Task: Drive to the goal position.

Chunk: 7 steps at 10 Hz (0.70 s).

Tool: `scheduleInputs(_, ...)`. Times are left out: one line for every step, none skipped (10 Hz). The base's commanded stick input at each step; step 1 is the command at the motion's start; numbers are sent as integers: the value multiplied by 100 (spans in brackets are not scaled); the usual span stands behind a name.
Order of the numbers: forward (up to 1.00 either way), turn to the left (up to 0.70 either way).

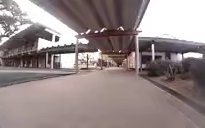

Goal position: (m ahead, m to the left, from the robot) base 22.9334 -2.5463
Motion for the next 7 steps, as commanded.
scheduleInputs(70,0)
scheduleInputs(70,0)
scheduleInputs(70,0)
scheduleInputs(70,0)
scheduleInputs(70,0)
scheduleInputs(70,0)
scheduleInputs(70,0)
